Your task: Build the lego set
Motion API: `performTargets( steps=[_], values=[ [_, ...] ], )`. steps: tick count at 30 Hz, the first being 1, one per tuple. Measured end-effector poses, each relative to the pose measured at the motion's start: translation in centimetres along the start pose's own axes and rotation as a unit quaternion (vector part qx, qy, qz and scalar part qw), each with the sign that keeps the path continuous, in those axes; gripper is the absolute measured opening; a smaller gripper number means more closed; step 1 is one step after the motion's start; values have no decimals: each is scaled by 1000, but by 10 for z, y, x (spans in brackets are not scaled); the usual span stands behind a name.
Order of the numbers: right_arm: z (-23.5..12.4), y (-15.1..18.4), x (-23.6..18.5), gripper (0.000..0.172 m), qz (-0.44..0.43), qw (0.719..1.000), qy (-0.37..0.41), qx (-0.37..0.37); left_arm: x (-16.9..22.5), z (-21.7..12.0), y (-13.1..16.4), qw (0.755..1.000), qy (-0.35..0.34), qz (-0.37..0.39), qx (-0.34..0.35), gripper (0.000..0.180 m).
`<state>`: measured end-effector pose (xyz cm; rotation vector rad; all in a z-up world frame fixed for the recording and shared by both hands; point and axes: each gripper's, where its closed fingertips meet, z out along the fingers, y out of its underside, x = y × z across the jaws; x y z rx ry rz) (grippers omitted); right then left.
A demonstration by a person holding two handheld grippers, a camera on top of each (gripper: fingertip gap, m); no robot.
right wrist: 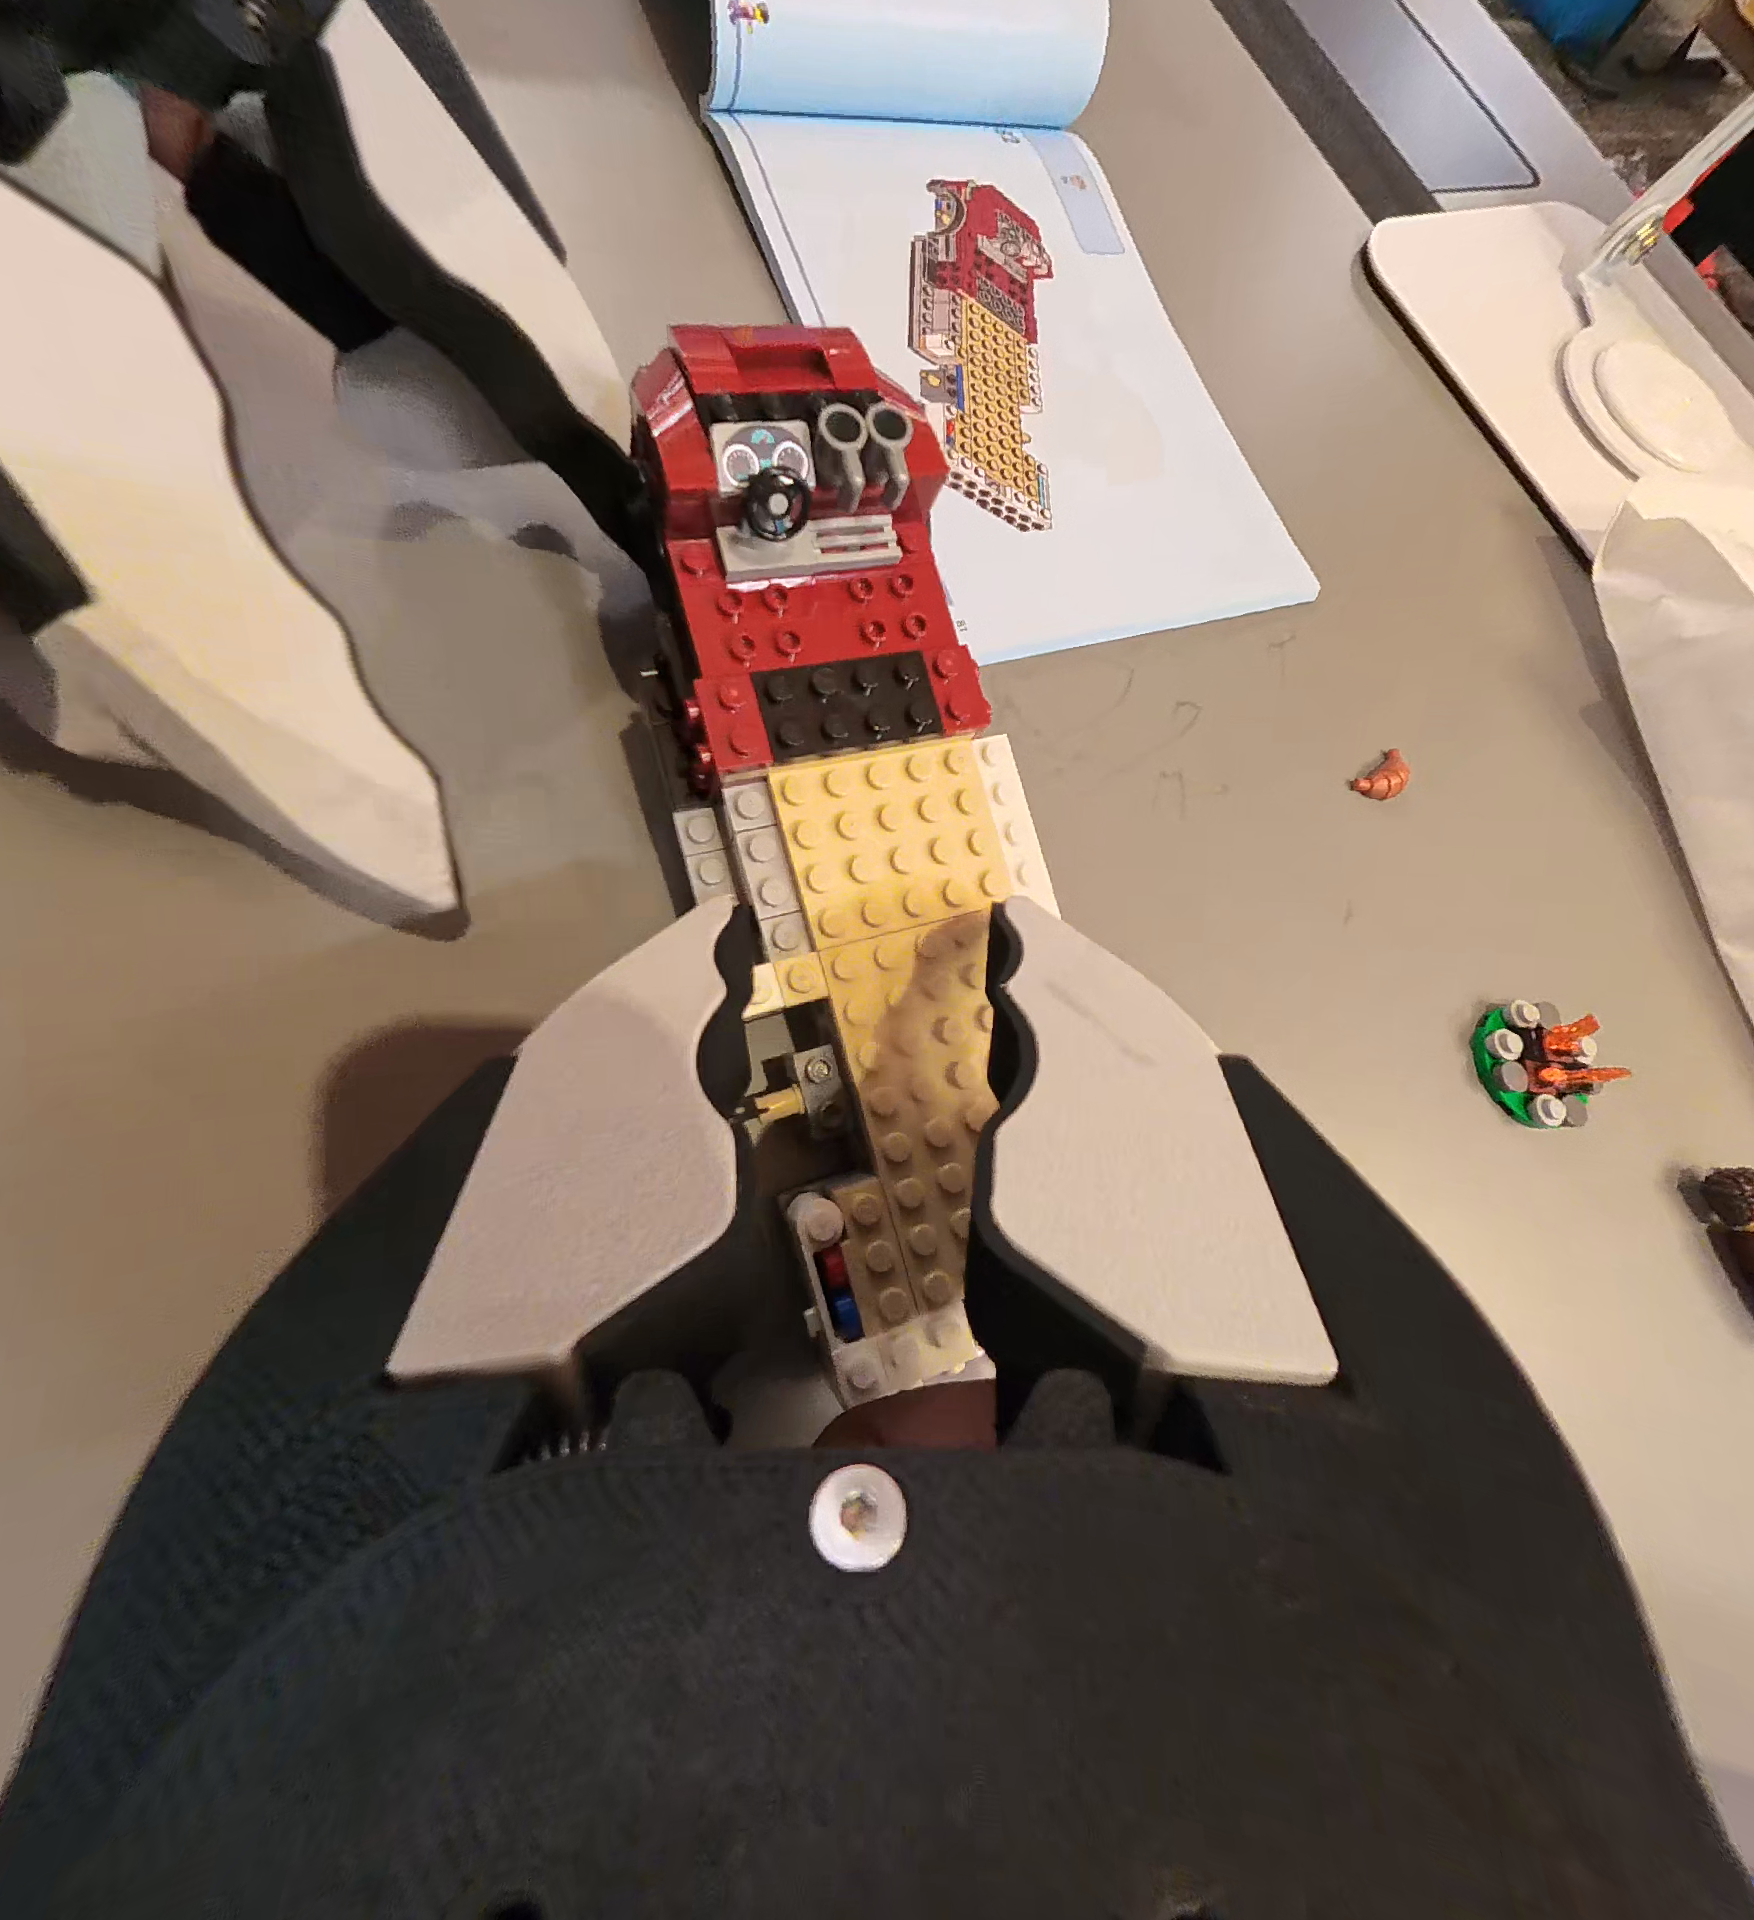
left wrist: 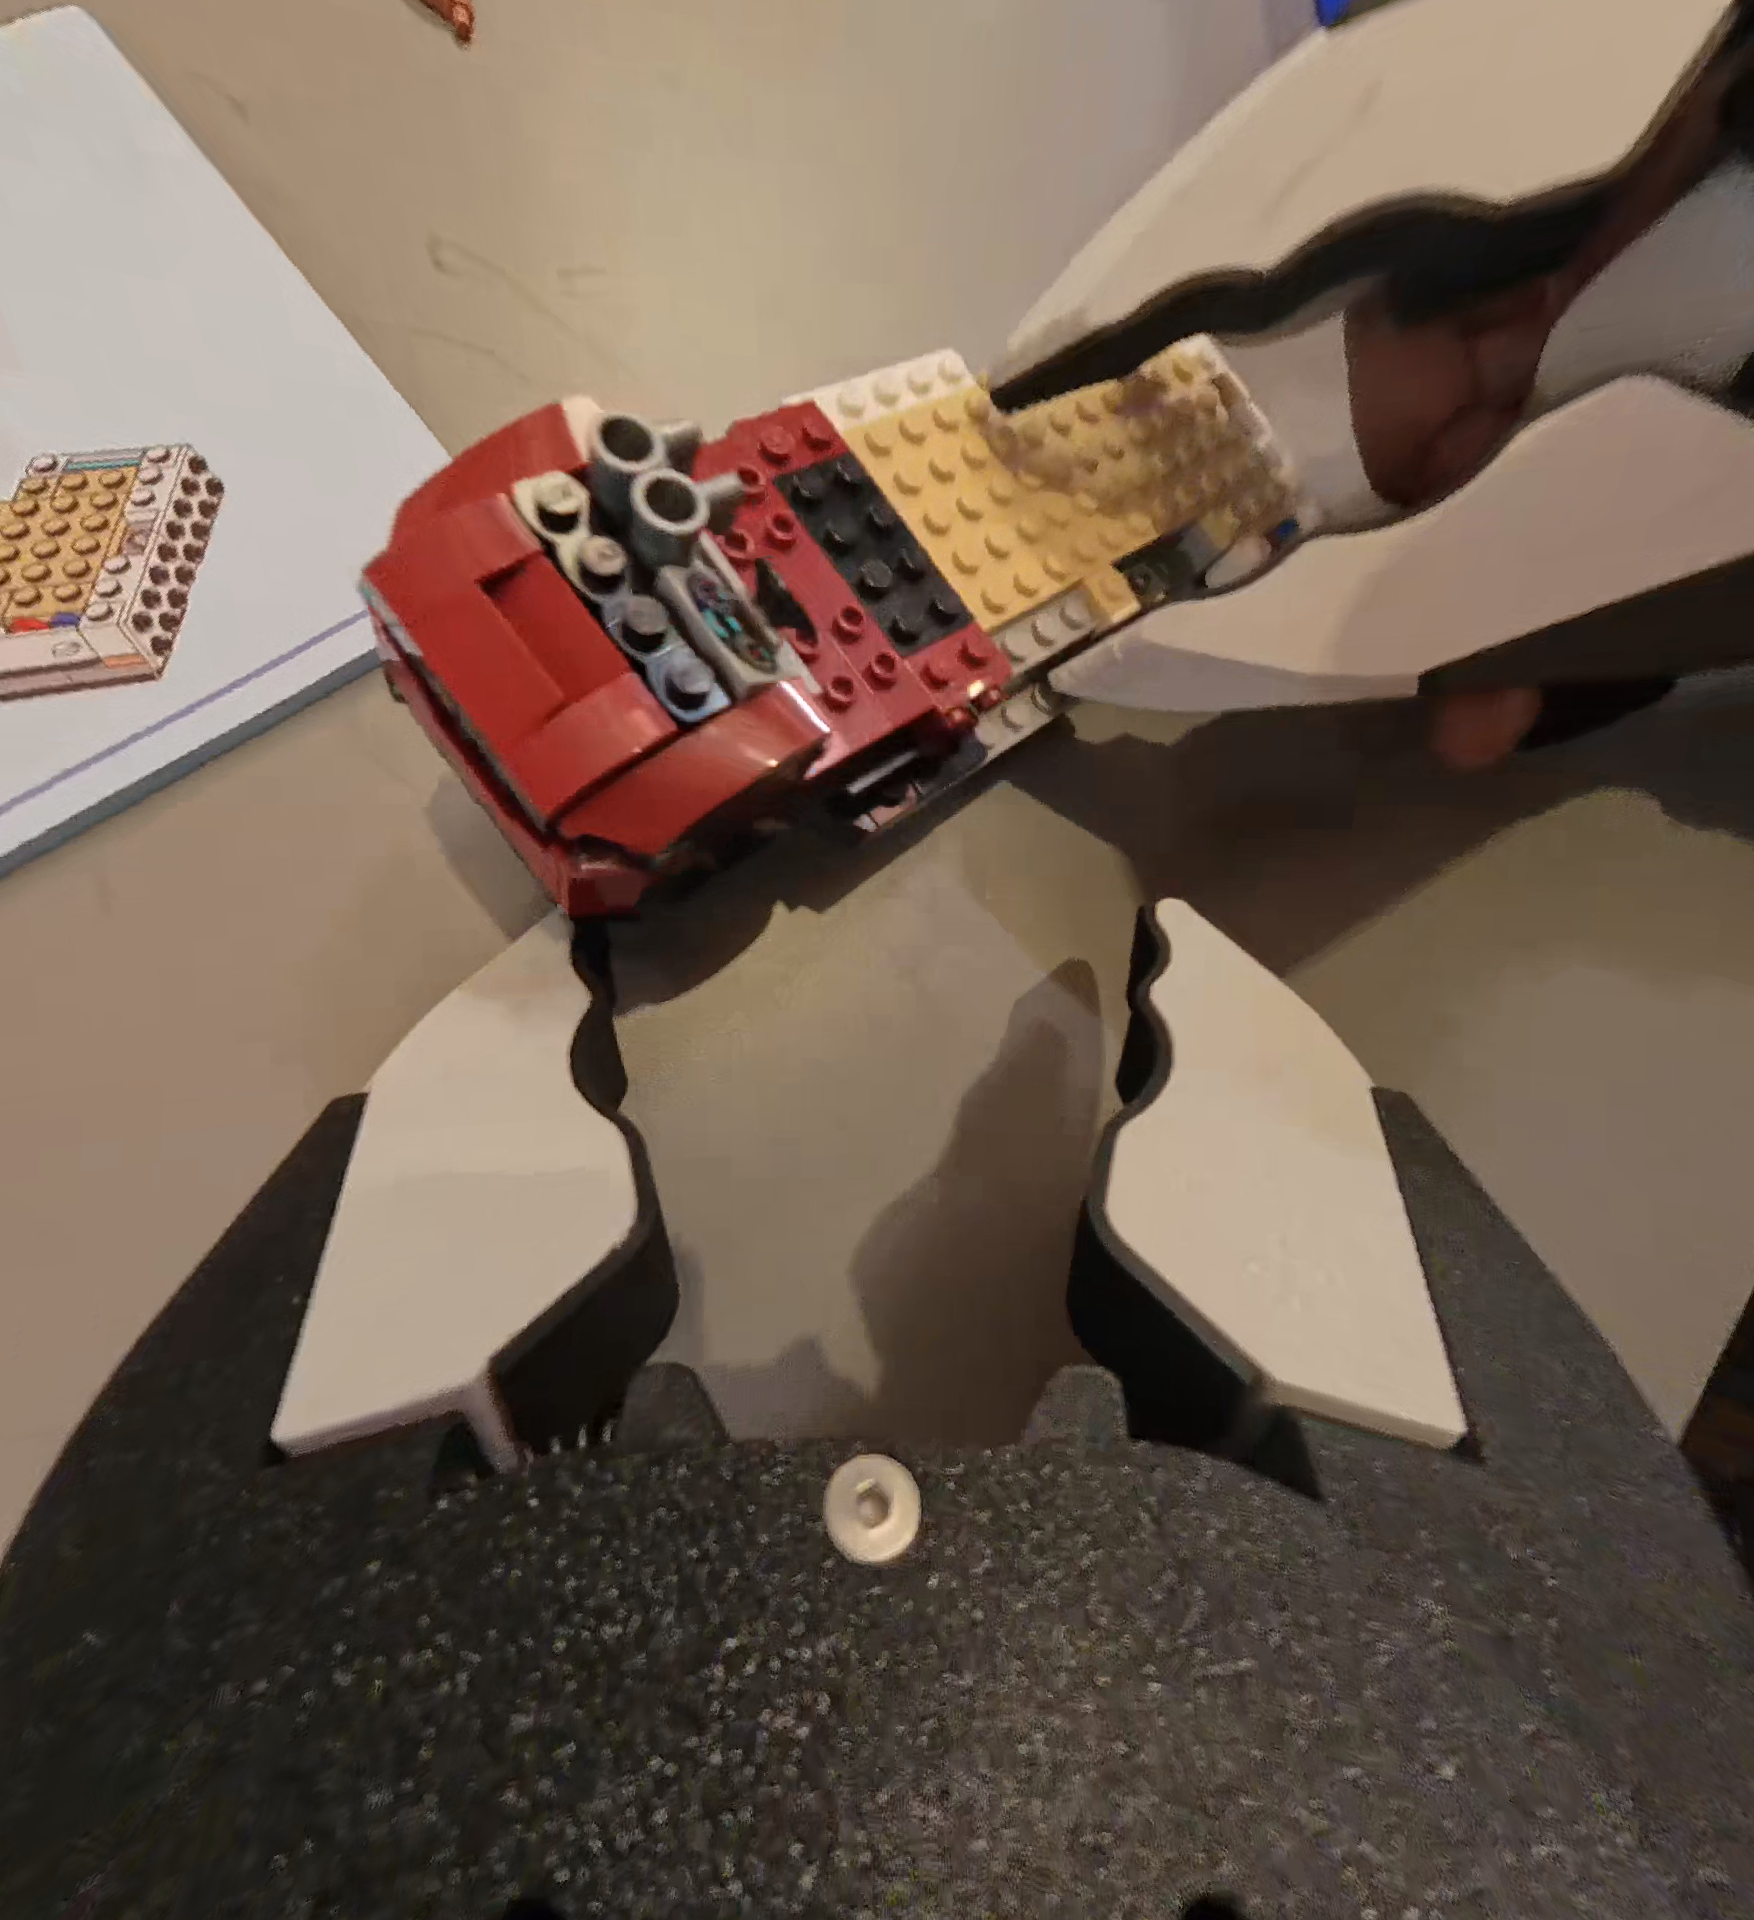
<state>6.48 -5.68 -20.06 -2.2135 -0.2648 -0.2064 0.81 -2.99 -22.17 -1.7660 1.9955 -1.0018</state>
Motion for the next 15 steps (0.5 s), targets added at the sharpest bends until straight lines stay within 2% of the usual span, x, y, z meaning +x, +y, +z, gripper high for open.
performTargets(
  steps=[6,9,15],
  values=[
    [1,4,4,44,9,1000,4,2,2,-2,4,1000,8,30,2,102],
    [1,4,7,44,11,1000,12,6,-5,-5,5,999,-10,40,4,104],
    [-5,-8,2,44,17,999,10,39,-15,-27,6,999,4,7,46,108]
  ],
)
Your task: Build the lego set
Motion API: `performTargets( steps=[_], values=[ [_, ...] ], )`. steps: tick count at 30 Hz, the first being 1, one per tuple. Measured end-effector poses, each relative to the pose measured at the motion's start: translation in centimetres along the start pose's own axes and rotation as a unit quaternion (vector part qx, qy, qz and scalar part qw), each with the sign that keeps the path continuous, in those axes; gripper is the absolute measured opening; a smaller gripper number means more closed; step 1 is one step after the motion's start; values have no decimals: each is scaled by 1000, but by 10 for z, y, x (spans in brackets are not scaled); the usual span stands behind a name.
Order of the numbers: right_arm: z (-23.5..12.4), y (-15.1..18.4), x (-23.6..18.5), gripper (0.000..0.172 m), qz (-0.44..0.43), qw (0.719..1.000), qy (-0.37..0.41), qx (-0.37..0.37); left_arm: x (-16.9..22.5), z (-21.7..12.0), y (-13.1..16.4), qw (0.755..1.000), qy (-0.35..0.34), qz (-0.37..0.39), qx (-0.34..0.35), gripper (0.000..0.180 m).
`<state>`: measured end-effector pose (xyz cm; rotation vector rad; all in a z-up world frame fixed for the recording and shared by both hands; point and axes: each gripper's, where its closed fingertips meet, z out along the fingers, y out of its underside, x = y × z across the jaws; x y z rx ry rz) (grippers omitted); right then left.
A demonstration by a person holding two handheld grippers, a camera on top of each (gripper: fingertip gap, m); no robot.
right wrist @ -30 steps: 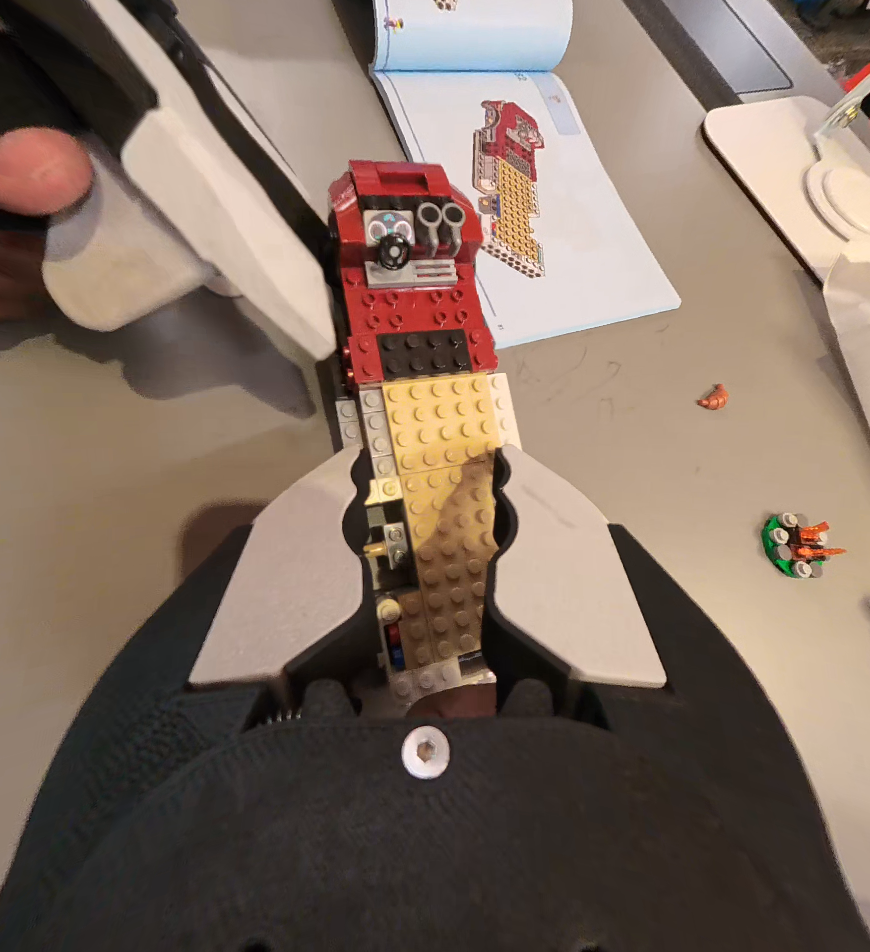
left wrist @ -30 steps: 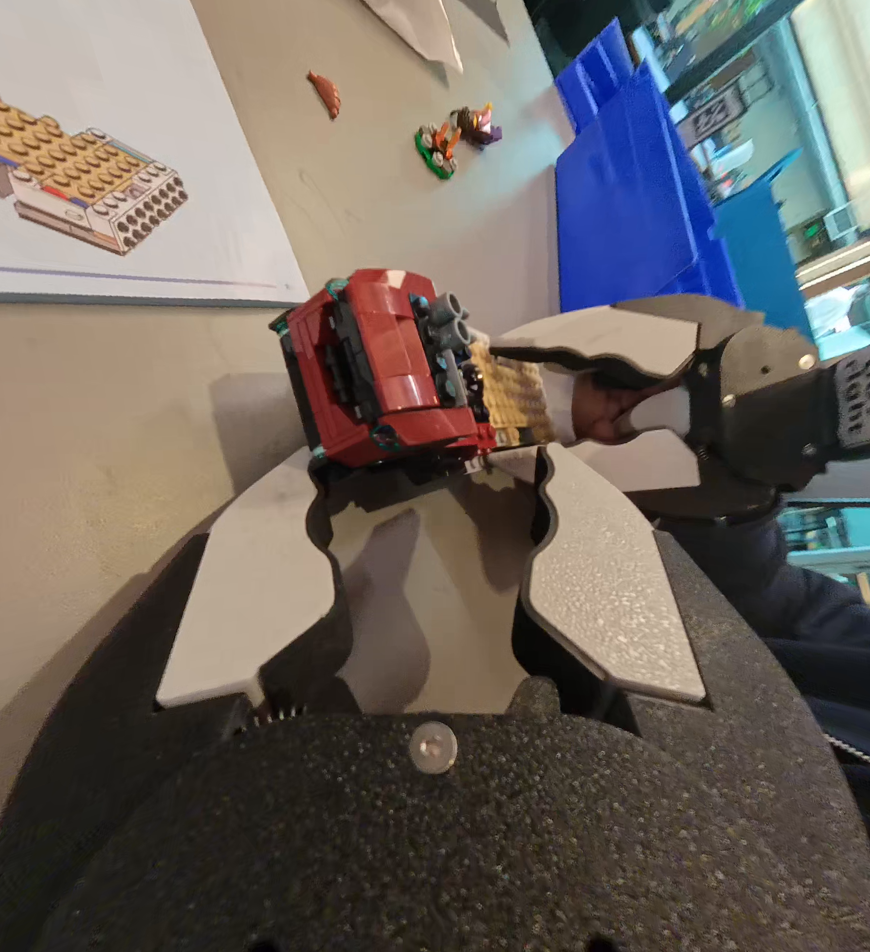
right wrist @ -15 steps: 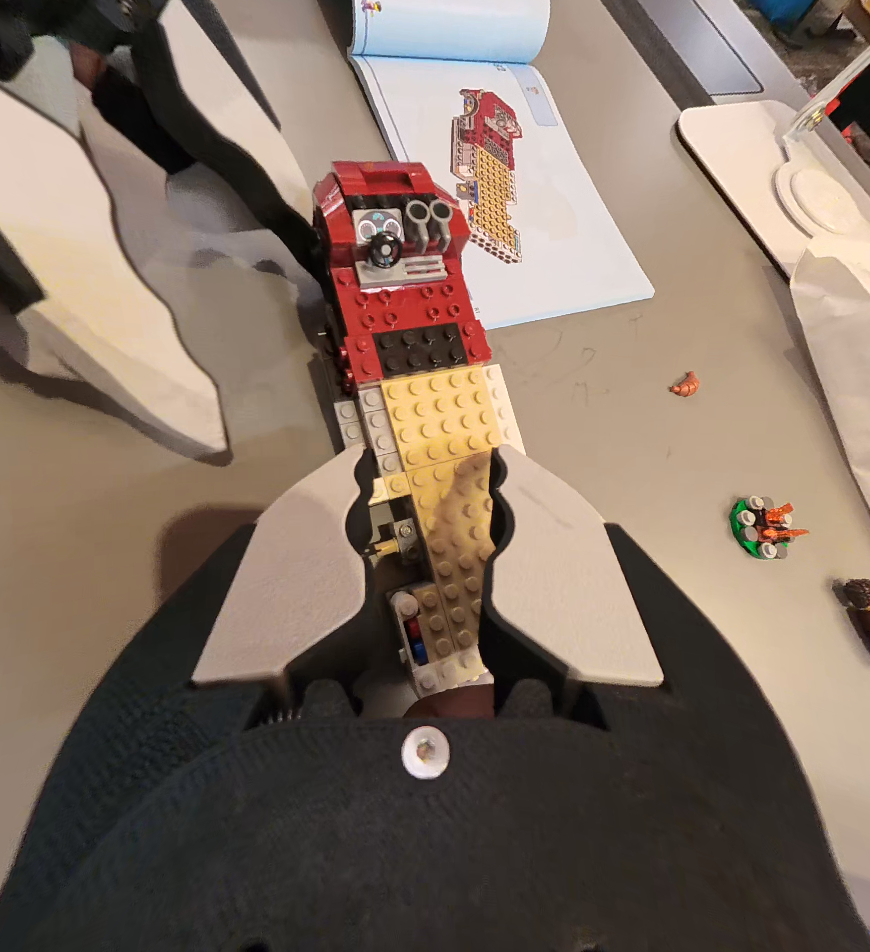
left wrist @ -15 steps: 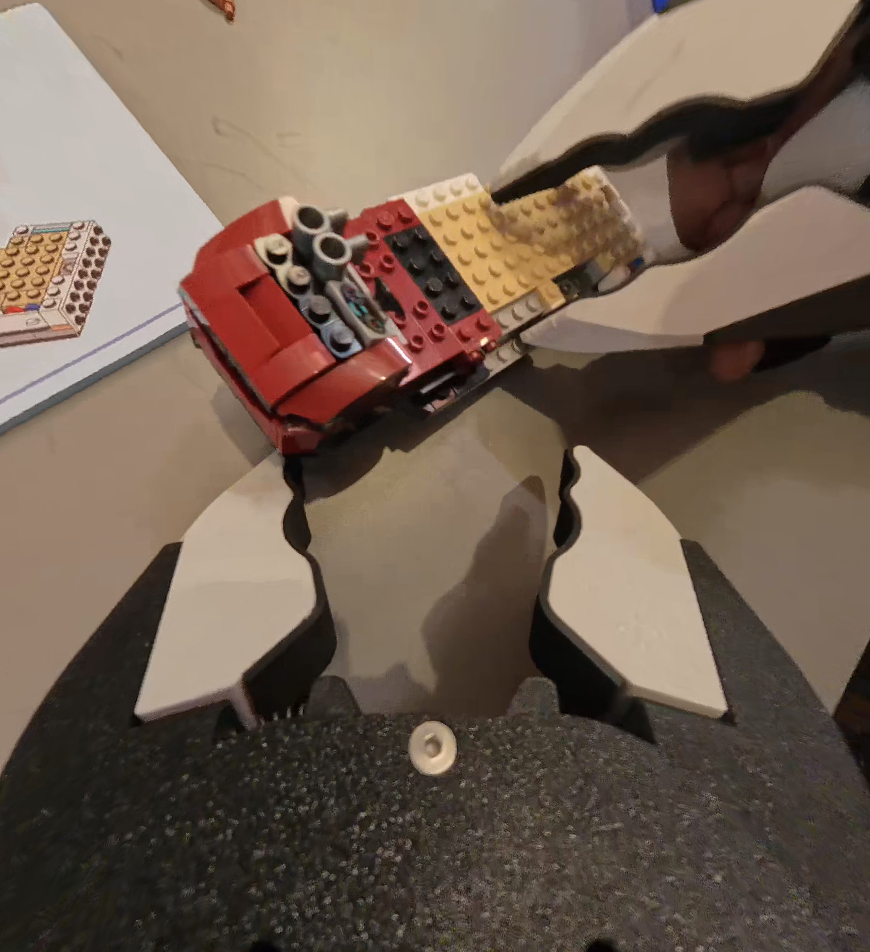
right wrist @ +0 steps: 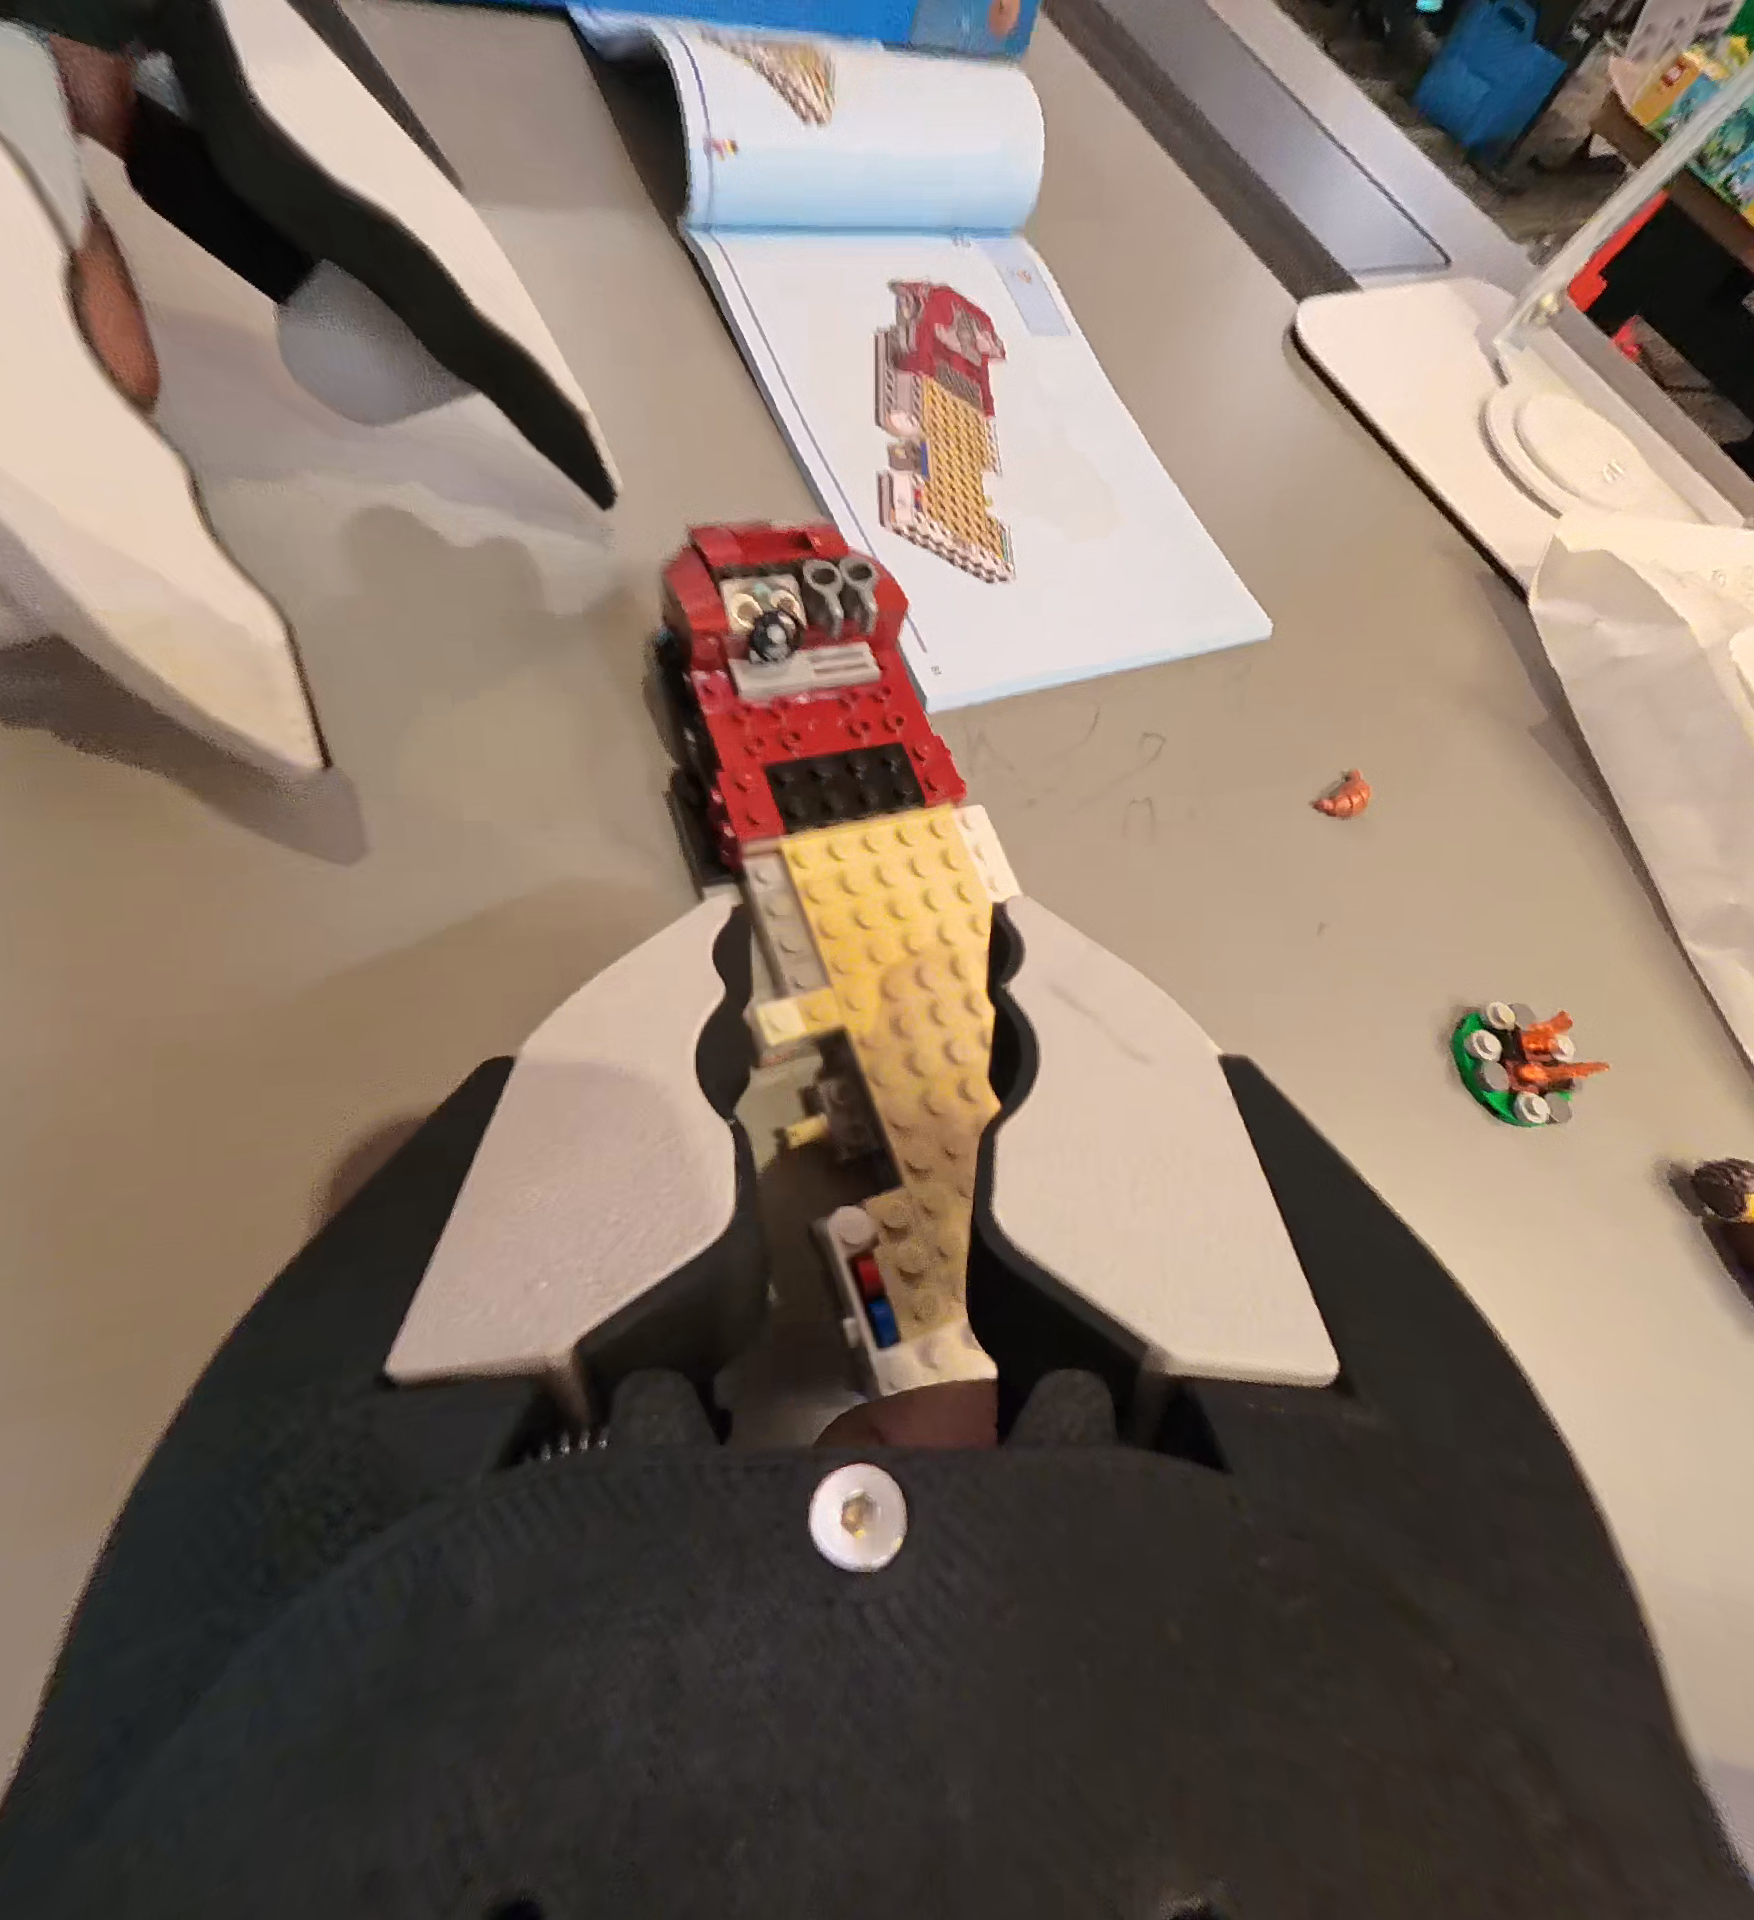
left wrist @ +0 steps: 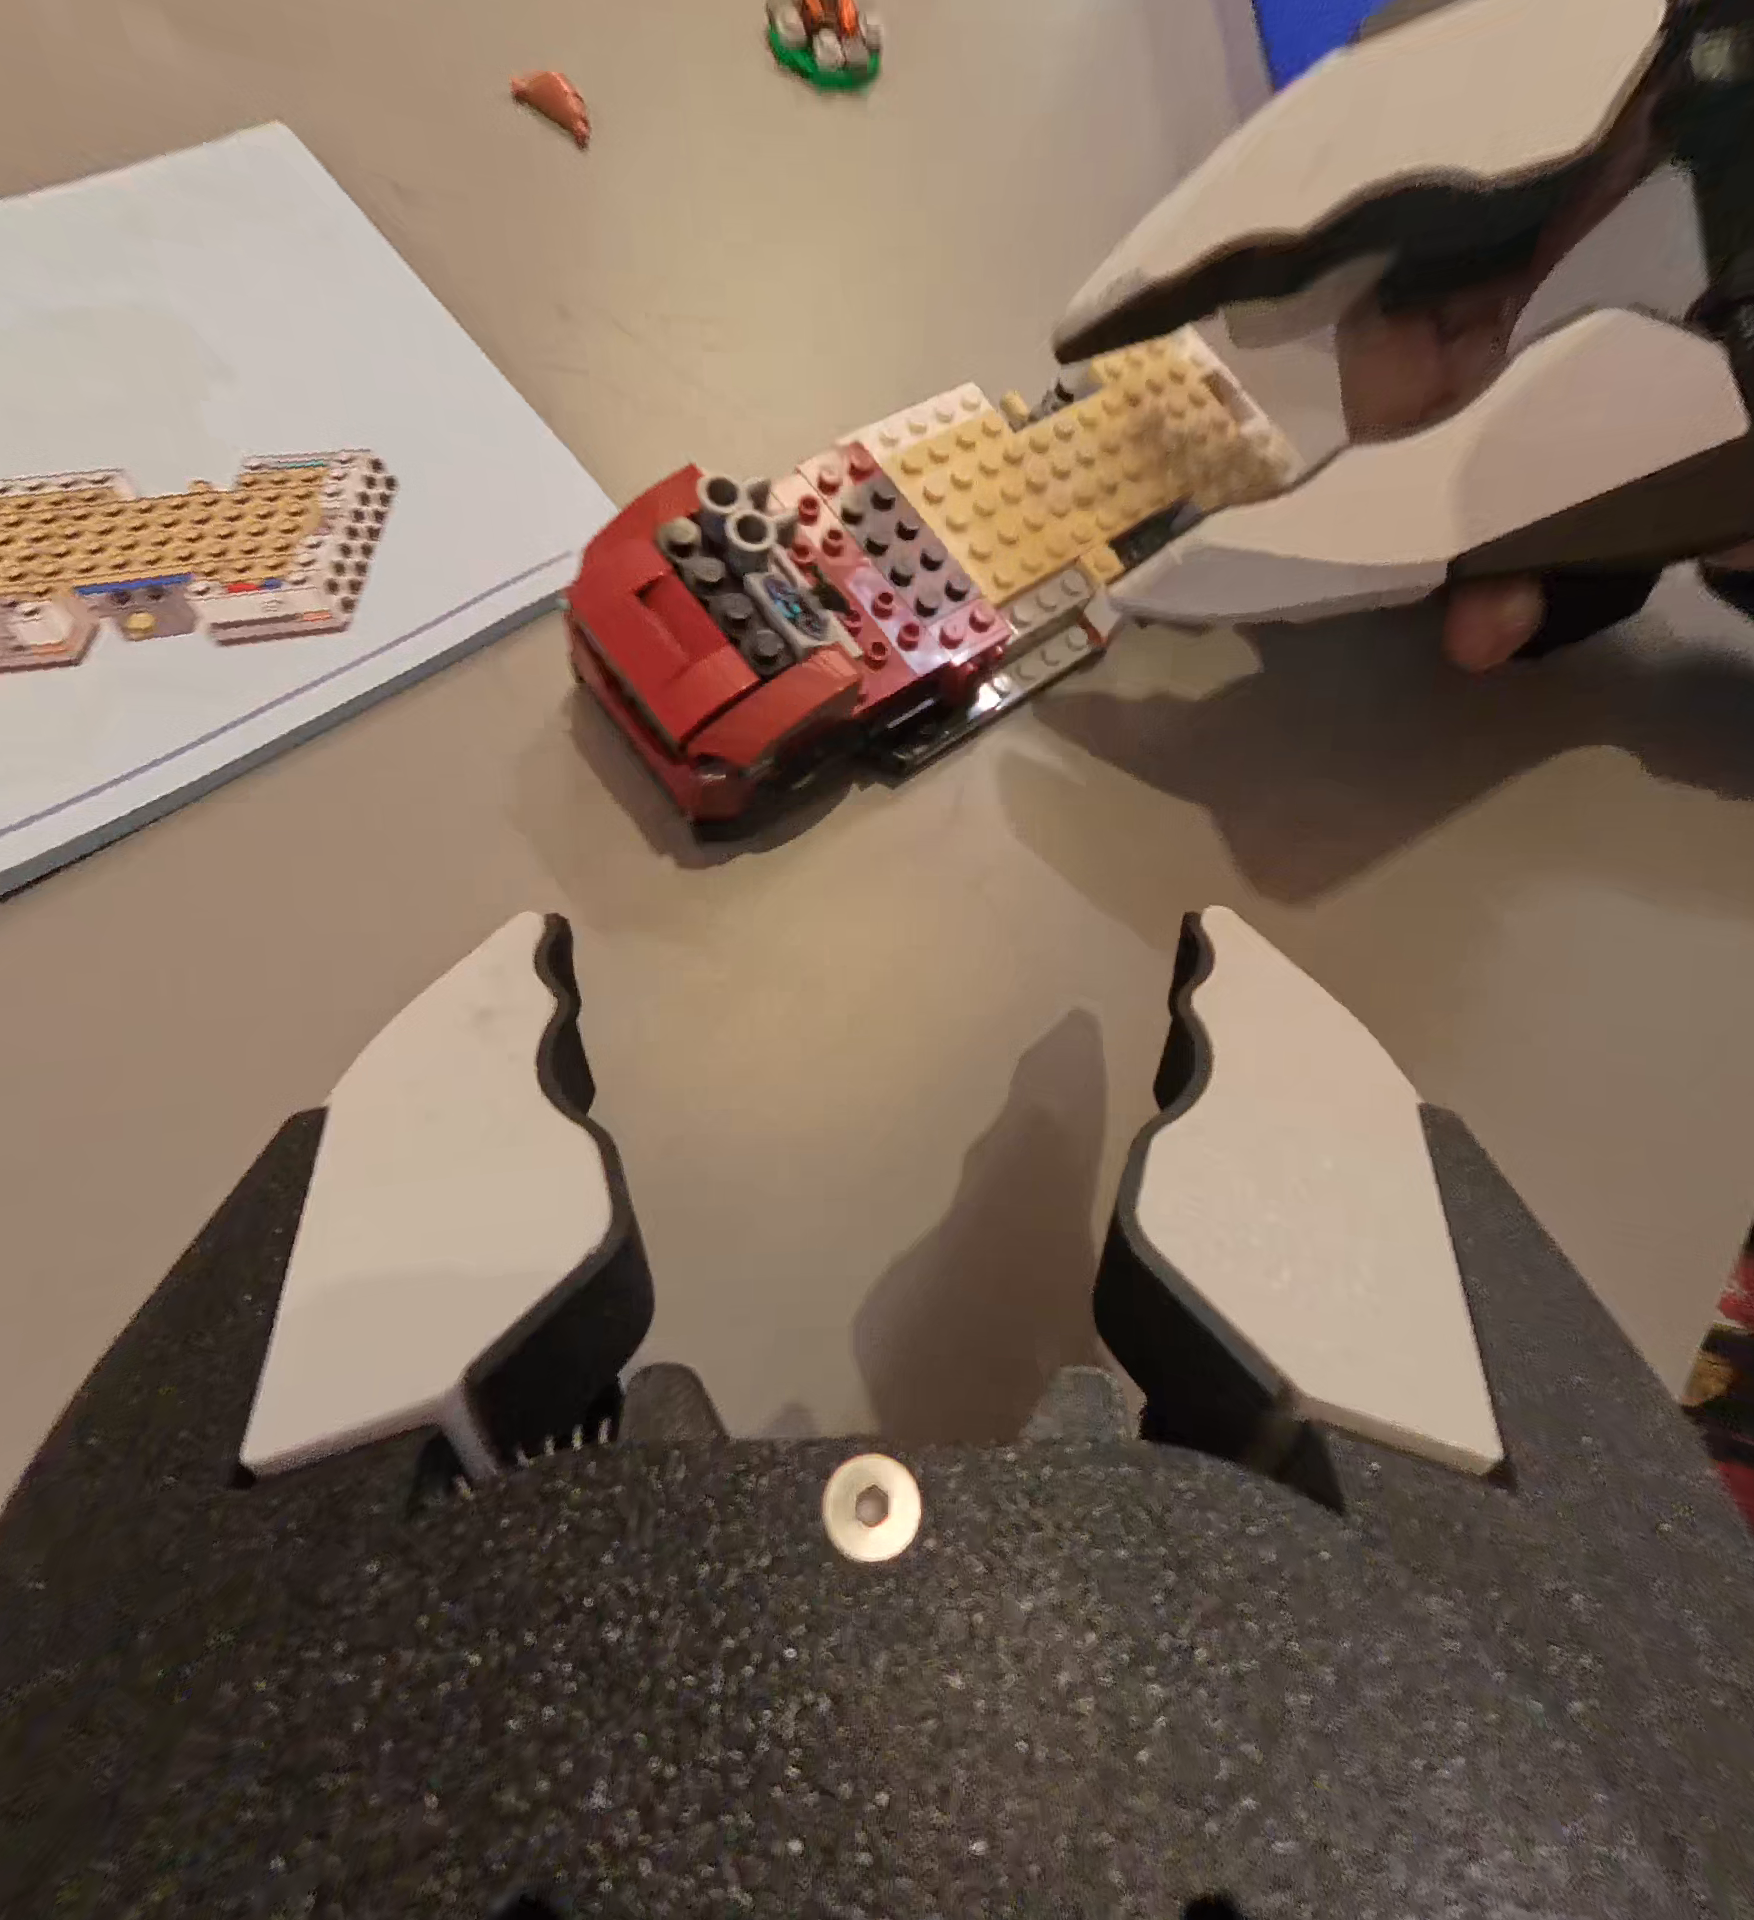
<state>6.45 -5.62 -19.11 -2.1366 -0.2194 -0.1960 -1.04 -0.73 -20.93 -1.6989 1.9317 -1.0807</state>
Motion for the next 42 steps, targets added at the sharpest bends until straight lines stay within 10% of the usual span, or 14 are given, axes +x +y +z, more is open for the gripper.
performTargets(
  steps=[14,19,26,42],
  values=[
    [39,-61,-105,43,-77,989,-110,60,-83,-69,-32,981,-53,23,184,105],
    [62,-53,-123,39,-192,978,-83,21,-82,-48,-42,982,41,92,159,104],
    [75,-60,-118,42,-156,985,-77,7,-78,-68,-50,955,195,-66,215,98],
    [-26,-69,-70,42,-70,989,24,124,-60,-102,-27,952,128,-72,269,98]
  ],
)
